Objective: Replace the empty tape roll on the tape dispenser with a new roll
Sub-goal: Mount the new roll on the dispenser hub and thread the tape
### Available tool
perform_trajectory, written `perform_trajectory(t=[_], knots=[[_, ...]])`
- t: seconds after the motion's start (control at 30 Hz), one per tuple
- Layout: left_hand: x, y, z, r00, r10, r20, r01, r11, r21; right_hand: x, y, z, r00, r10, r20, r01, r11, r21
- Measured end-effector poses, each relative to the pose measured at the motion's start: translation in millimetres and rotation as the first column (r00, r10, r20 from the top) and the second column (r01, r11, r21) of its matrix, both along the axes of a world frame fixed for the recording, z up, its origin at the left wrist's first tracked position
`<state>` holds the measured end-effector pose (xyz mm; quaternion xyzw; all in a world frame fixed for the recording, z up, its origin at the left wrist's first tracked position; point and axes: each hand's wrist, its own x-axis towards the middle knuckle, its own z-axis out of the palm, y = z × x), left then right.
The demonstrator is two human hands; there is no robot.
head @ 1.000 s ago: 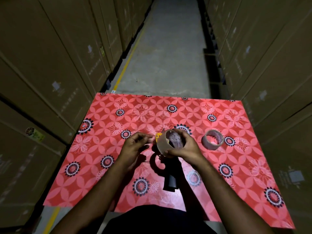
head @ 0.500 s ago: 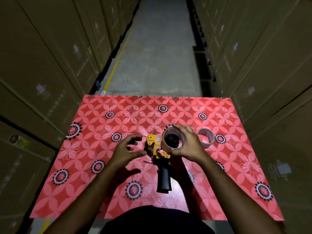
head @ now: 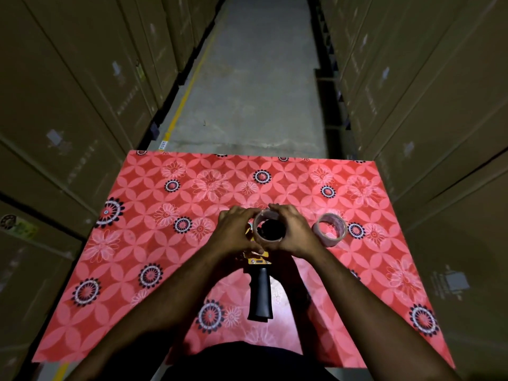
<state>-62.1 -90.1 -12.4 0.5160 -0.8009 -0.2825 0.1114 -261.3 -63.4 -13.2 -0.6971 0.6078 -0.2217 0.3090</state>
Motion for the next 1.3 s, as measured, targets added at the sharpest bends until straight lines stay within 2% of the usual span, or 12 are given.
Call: perform_trajectory(t=[0.1,0.43,0.8,1.07,1.3], knots=[[-3,-7,-7,1.000,0.007,-0.022,-0.007,1.000,0.003,-5,-6,-7,0.999,0.021,-0.035,-0.020,1.000,0.023],[-17,-13,-9,0.999,0.035,-0.016,-0.035,0.999,0.018,-20,-14,-16,0.999,0.040,-0.006,-0.039,0.999,0.032],[-21,-15,-19,0.995,-0.016,0.100,0.020,0.999,-0.035,-15,-16,-23,0.999,0.039,-0.031,-0.038,0.999,0.019],[-27,-14,-34,0.986,-0.044,0.160,0.050,0.998,-0.036,-14,-7,-23,0.997,-0.017,0.070,0.017,1.000,0.003],[-27,-15,-48,0.982,-0.050,0.184,0.058,0.998,-0.036,-12,-6,-32,0.997,-0.042,0.069,0.040,0.998,0.040]])
